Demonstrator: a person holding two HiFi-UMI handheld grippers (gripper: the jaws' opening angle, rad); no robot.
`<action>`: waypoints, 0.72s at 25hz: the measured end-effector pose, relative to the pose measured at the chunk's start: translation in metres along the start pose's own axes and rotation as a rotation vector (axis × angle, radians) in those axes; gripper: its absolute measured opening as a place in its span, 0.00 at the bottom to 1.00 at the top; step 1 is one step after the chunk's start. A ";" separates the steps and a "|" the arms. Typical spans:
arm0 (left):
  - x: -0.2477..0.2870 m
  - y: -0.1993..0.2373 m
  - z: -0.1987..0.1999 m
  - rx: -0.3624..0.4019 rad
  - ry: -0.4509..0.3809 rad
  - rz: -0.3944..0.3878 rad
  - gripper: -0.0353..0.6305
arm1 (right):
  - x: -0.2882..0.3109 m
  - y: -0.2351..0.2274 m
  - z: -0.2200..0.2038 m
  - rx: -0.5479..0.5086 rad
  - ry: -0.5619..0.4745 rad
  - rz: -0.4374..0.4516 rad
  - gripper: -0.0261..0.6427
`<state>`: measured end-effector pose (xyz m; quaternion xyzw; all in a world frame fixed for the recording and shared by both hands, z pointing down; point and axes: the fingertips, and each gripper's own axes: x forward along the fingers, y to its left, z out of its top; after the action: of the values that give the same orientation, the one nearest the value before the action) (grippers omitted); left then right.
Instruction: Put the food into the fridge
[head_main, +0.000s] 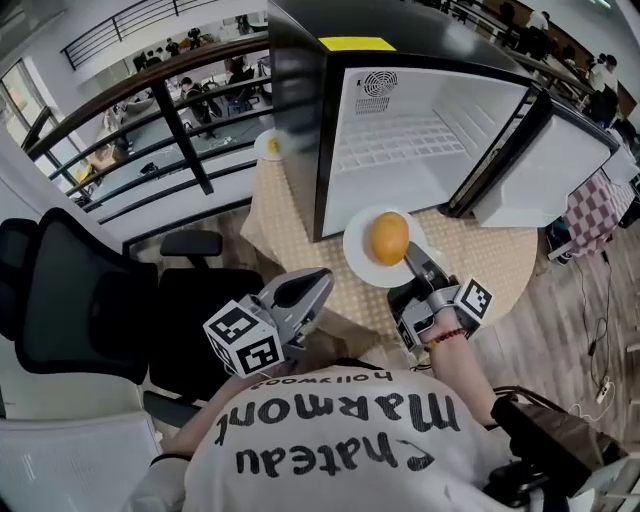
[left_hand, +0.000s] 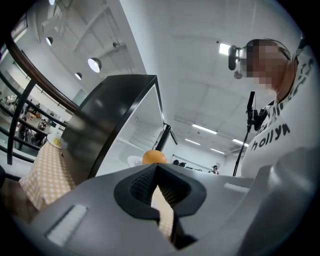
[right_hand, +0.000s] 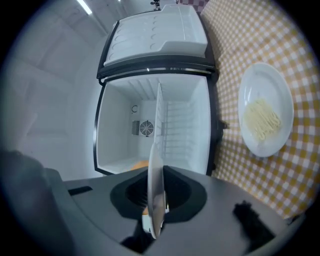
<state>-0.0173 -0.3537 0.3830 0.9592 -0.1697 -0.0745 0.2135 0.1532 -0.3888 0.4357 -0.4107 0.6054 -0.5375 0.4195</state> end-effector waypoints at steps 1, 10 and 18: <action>0.000 0.005 -0.001 -0.011 -0.003 0.017 0.05 | 0.006 -0.007 0.003 -0.004 0.000 -0.021 0.09; -0.017 0.041 0.014 -0.042 -0.075 0.207 0.05 | 0.072 -0.056 0.024 -0.055 0.088 -0.177 0.09; -0.049 0.060 0.020 -0.032 -0.092 0.356 0.05 | 0.128 -0.081 0.029 -0.112 0.174 -0.171 0.09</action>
<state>-0.0855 -0.3951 0.3943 0.9060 -0.3453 -0.0823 0.2305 0.1448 -0.5263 0.5055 -0.4353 0.6313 -0.5703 0.2946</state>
